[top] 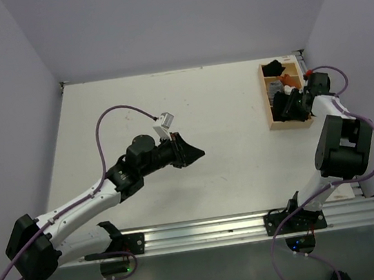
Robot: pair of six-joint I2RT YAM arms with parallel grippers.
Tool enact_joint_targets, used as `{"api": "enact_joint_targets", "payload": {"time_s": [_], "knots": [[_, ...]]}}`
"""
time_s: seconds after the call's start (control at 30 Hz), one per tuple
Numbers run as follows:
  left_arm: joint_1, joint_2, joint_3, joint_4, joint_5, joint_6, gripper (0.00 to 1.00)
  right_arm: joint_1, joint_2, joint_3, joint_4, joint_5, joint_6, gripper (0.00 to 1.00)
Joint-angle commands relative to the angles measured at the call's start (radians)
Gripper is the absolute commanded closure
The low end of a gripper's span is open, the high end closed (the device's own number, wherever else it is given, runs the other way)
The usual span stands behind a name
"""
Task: Roll the underwear
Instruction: Place the rolled underwear into the container
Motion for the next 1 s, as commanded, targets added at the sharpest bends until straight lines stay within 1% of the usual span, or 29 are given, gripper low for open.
{"api": "enact_joint_targets", "payload": {"time_s": [0.0,0.1,0.17,0.3,0.4,0.63,0.7,0.8,0.83,0.87,0.93,0.97], "knots": [[0.003,-0.035,0.011,0.018,-0.020,-0.003,0.75,-0.015,0.008,0.036,-0.002,0.024,0.006,0.61],[0.003,-0.034,0.011,0.022,-0.020,-0.009,0.75,-0.016,0.011,0.040,-0.007,0.019,0.009,0.65],[0.003,-0.029,0.016,0.021,-0.017,-0.010,0.75,-0.018,0.003,0.039,-0.004,0.016,0.016,0.64],[0.003,-0.031,0.020,0.019,-0.015,-0.010,0.75,-0.020,-0.015,0.049,-0.002,-0.014,0.023,0.58],[0.002,-0.029,0.022,0.021,-0.017,-0.012,0.75,-0.018,-0.015,0.071,-0.013,-0.030,0.027,0.57],[0.002,-0.029,0.028,0.016,-0.012,-0.009,0.75,-0.018,-0.038,0.088,-0.024,-0.017,0.033,0.59],[0.003,-0.031,0.027,0.015,-0.014,-0.009,0.75,-0.018,-0.040,0.091,-0.024,-0.016,0.035,0.61],[0.003,-0.031,0.025,0.015,-0.014,-0.007,0.75,-0.018,-0.026,0.100,-0.036,-0.016,0.032,0.69],[0.003,-0.031,0.027,0.015,-0.014,-0.007,0.75,-0.020,-0.023,0.097,-0.037,-0.016,0.032,0.74],[0.003,-0.029,0.028,0.015,-0.014,-0.007,0.75,-0.018,-0.022,0.094,-0.037,-0.010,0.030,0.78],[0.002,-0.028,0.031,0.013,-0.014,-0.006,0.75,-0.023,-0.014,0.083,-0.037,-0.005,0.032,0.83],[0.003,-0.028,0.031,0.012,-0.012,-0.006,0.75,-0.023,-0.012,0.082,-0.036,-0.005,0.032,0.84]]}}
